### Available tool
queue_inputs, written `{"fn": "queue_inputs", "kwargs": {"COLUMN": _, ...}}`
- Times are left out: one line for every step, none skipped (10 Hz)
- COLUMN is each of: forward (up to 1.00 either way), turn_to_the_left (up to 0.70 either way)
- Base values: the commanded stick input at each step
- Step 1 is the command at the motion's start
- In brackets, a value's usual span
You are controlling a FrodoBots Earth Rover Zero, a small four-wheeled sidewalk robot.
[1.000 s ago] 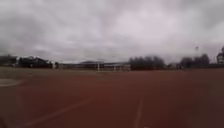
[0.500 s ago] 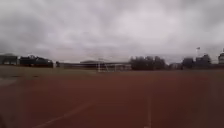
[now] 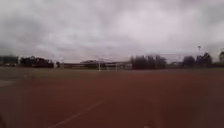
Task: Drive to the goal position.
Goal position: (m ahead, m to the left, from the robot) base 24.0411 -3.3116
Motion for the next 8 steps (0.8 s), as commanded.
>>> {"fn": "queue_inputs", "kwargs": {"forward": 0.70, "turn_to_the_left": -0.20}}
{"fn": "queue_inputs", "kwargs": {"forward": 0.70, "turn_to_the_left": -0.35}}
{"fn": "queue_inputs", "kwargs": {"forward": 0.70, "turn_to_the_left": -0.35}}
{"fn": "queue_inputs", "kwargs": {"forward": 0.70, "turn_to_the_left": -0.35}}
{"fn": "queue_inputs", "kwargs": {"forward": 0.70, "turn_to_the_left": -0.35}}
{"fn": "queue_inputs", "kwargs": {"forward": 0.70, "turn_to_the_left": -0.35}}
{"fn": "queue_inputs", "kwargs": {"forward": 0.70, "turn_to_the_left": -0.35}}
{"fn": "queue_inputs", "kwargs": {"forward": 0.70, "turn_to_the_left": -0.35}}
